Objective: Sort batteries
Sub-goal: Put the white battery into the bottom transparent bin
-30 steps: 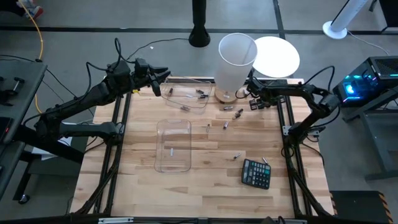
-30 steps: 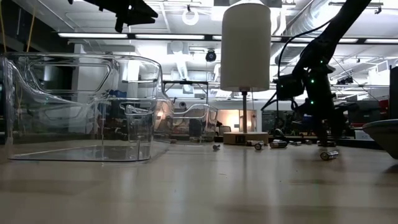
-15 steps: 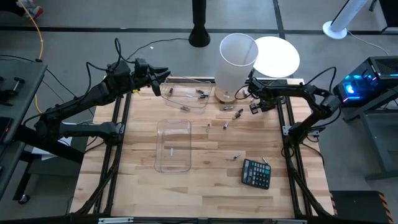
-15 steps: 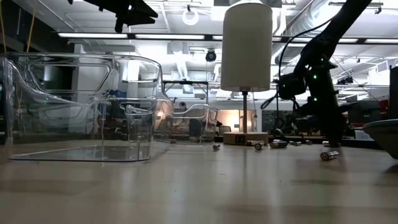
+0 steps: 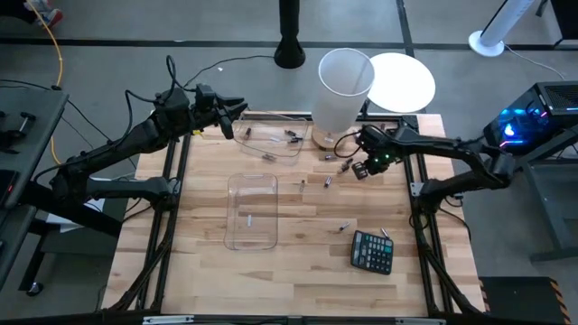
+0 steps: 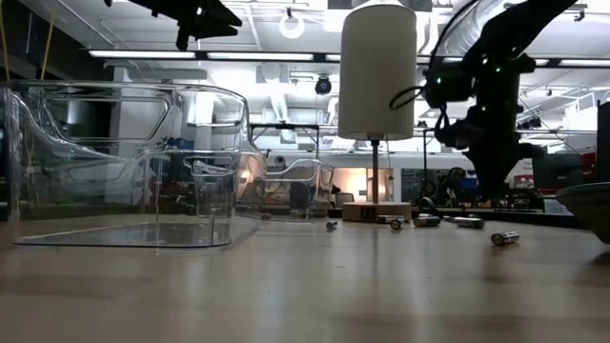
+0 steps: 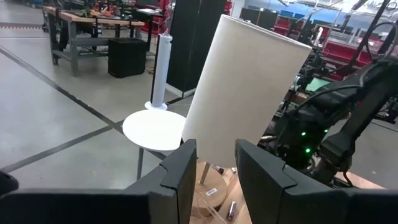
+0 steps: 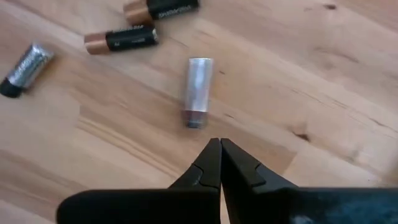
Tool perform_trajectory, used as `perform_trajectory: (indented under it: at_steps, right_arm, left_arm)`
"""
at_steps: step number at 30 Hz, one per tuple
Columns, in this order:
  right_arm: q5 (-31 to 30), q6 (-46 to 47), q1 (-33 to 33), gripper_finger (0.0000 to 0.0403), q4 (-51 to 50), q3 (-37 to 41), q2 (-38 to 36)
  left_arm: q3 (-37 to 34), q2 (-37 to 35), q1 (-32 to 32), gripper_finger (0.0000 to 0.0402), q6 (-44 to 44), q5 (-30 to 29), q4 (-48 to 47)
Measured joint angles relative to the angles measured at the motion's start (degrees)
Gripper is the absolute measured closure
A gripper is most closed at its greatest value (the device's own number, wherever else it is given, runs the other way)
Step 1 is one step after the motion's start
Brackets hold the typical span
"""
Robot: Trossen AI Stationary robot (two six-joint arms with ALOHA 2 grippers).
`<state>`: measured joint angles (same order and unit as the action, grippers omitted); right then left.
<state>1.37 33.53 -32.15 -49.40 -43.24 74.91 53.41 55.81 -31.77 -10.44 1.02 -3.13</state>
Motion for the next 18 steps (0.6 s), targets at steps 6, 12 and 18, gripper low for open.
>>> perform_trajectory:
  at_steps: [6, 12, 18]
  right_arm:
    - [0.78, 5.55, 3.96, 0.0401, 4.39, -0.02, -0.99]
    - [-2.4, 11.38, 9.67, 0.0402, 12.93, -0.07, 2.16]
    - [-13.01, 14.9, 5.94, 0.0393, 5.62, -0.07, 1.91]
  left_arm:
    - [0.0, 0.0, 0.0, 0.0296, -0.03, 0.0, -0.03]
    - [0.0, 0.0, 0.0, 0.0296, -1.51, 0.04, -0.16]
    - [0.0, 0.0, 0.06, 0.0296, -1.49, 0.07, -0.16]
